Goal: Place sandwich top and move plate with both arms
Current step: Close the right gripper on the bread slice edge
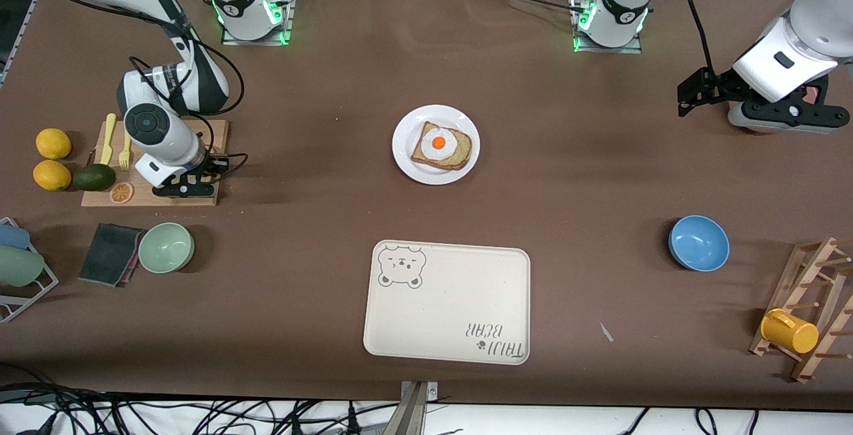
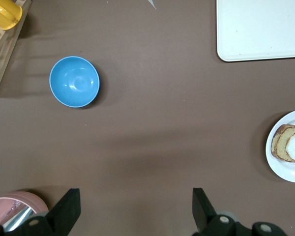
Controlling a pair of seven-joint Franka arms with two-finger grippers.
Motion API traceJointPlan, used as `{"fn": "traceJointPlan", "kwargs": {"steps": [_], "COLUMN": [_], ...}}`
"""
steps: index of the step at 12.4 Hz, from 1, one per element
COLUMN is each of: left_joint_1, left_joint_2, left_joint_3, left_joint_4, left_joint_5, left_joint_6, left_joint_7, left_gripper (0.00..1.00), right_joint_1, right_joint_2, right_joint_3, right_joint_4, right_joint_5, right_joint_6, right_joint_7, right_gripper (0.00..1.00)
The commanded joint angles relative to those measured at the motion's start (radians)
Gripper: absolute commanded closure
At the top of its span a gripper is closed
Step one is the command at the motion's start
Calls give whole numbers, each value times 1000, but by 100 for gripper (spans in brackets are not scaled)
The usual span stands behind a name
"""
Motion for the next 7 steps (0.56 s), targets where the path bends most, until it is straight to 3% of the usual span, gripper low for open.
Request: {"fn": "traceJointPlan", "kwargs": {"steps": [1, 7], "left_joint_1": [-5, 1], "left_joint_2": [4, 5], "left_joint_3": [-3, -2], "left_joint_4": [19, 17], "left_joint_5": [38, 38], "left_joint_6": [-20, -18], "left_joint_7": [-8, 5], "left_gripper": [0, 0], "right_joint_1": [0, 1], "right_joint_2": [1, -15], "right_joint_3": [-2, 4], "right_joint_4": [-16, 14], "right_joint_5": [-15, -16], "right_joint_6": [17, -9], "right_joint_7": [12, 0], "right_gripper": [100, 100]}}
